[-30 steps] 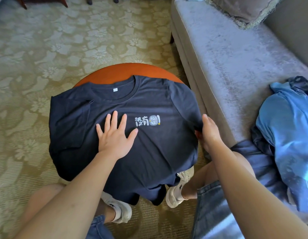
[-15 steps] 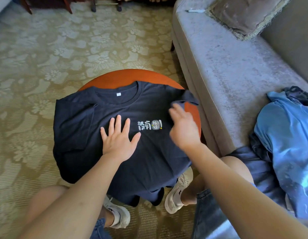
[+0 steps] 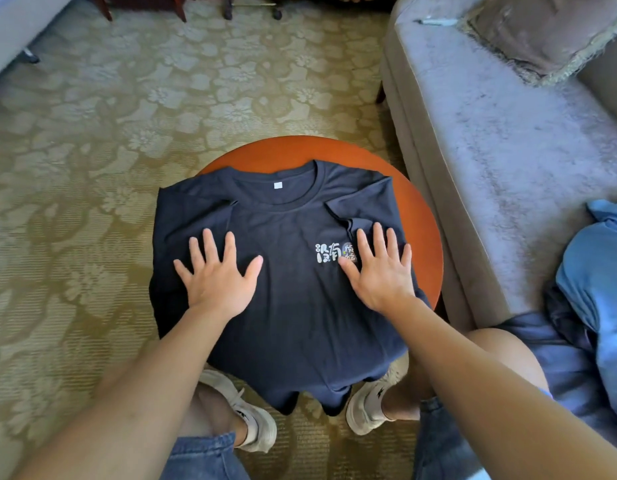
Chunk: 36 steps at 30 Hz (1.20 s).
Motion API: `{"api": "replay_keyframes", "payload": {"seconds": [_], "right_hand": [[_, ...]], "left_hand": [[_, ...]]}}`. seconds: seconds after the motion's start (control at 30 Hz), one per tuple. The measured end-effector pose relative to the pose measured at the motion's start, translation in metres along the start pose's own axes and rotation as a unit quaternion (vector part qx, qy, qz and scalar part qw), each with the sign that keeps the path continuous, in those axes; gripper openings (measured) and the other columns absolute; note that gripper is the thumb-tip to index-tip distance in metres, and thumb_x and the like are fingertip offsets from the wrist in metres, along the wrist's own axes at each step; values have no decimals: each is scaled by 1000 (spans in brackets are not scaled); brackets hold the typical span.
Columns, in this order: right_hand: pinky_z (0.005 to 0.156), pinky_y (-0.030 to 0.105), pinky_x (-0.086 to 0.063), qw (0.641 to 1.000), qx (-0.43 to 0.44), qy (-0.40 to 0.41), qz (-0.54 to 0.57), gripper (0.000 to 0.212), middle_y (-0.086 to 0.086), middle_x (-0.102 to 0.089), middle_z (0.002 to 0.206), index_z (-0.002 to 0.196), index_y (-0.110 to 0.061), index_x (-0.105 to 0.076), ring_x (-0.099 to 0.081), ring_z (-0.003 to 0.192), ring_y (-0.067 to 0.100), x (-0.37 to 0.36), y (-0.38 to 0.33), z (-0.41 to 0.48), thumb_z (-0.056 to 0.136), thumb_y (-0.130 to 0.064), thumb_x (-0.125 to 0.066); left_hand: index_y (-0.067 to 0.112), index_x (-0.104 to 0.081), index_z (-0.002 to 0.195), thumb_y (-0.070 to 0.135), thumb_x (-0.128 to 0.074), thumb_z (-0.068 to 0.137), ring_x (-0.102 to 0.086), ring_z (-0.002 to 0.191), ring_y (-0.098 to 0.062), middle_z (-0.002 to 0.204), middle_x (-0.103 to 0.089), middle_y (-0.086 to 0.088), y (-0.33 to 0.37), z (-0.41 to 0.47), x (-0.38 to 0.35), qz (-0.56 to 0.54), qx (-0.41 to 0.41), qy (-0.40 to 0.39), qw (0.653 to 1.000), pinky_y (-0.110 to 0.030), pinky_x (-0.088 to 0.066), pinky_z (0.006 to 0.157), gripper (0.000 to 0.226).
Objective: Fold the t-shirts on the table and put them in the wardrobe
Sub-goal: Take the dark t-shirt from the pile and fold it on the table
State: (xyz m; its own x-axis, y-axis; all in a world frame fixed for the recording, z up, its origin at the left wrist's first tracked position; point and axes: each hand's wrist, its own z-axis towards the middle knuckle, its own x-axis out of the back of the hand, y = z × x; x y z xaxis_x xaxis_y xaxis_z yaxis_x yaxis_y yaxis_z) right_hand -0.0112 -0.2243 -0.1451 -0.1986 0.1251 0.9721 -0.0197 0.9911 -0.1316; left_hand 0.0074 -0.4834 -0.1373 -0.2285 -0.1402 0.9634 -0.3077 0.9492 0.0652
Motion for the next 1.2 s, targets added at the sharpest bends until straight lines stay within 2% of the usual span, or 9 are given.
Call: {"api": "replay_keyframes", "payload": {"seconds": [0.2, 0.4, 0.5, 0.57, 0.63, 0.83, 1.03, 1.1, 1.2], "right_hand": [[119, 54, -2, 1000, -21, 17, -13, 74, 3, 1, 164, 155, -27, -12, 5, 150, 26, 7, 25, 30, 94, -68, -20], [118, 52, 3, 998, -17, -44, 31, 80, 2, 6, 164, 156, -28, -10, 10, 150, 22, 23, 33, 50, 91, -71, -29], [120, 49, -2, 990, -30, 33, 137, 80, 4, -7, 163, 153, -25, -24, -1, 150, 21, 26, 42, 35, 89, -69, -41], [120, 47, -14, 958, -67, 142, 239, 78, 9, -23, 158, 149, -18, -33, -16, 147, 24, 21, 52, 13, 84, -57, -51], [118, 44, -22, 917, -123, 182, 334, 75, 11, -32, 152, 146, -13, -37, -26, 142, 26, 14, 63, -10, 81, -47, -58], [115, 43, -31, 830, -222, 76, 506, 85, 7, -47, 146, 148, -12, -33, -43, 136, 24, 2, 78, -53, 81, -55, -65], [113, 43, -31, 851, -201, 16, 484, 69, 6, -40, 152, 152, -17, -25, -40, 137, 29, 6, 77, -85, 92, -40, -52], [101, 42, -36, 878, -203, -4, 434, 64, 15, -44, 147, 151, -18, -20, -46, 127, 39, 11, 75, -91, 91, -29, -41], [82, 39, -41, 906, -190, 4, 379, 67, 23, -55, 129, 149, -22, -20, -56, 103, 42, 16, 71, -99, 86, -9, -40]], "left_hand": [[30, 3, 155, 73, -10, 91, 16, 148, -31, 163, 15, -5, 20, 28, 4, 5, -10, 3, 1000, -60, 5, 116, 79], [29, -2, 156, 70, -19, 94, 14, 149, -28, 164, 10, -4, 25, 42, 13, -49, -29, -22, 998, -57, 6, 117, 76], [23, -23, 153, 54, -41, 97, 0, 150, -25, 163, -14, -3, 7, 27, 19, -161, -22, 78, 984, -56, -1, 118, 67], [19, -34, 148, 46, -54, 93, -9, 148, -28, 158, -24, -7, -12, 10, 18, -195, 22, 158, 968, -53, -7, 119, 65], [17, -32, 149, 45, -60, 89, -14, 146, -31, 157, -23, -12, -28, -8, 15, -234, 81, 160, 956, -49, -13, 119, 71], [22, -12, 156, 51, -61, 88, -33, 139, -37, 158, -18, -12, -41, -49, 13, -358, 194, 28, 913, -49, -32, 109, 88], [29, 2, 156, 42, -49, 95, -36, 138, -38, 160, -24, -6, -54, -82, 13, -322, 163, -39, 932, -48, -32, 111, 81], [32, 4, 155, 30, -45, 96, -39, 136, -38, 161, -23, -4, -60, -89, 15, -318, 146, -48, 936, -46, -35, 108, 78], [36, 2, 155, 12, -45, 91, -60, 105, -32, 158, -29, -3, -68, -98, 17, -302, 115, -41, 945, -36, -49, 80, 83]]}}
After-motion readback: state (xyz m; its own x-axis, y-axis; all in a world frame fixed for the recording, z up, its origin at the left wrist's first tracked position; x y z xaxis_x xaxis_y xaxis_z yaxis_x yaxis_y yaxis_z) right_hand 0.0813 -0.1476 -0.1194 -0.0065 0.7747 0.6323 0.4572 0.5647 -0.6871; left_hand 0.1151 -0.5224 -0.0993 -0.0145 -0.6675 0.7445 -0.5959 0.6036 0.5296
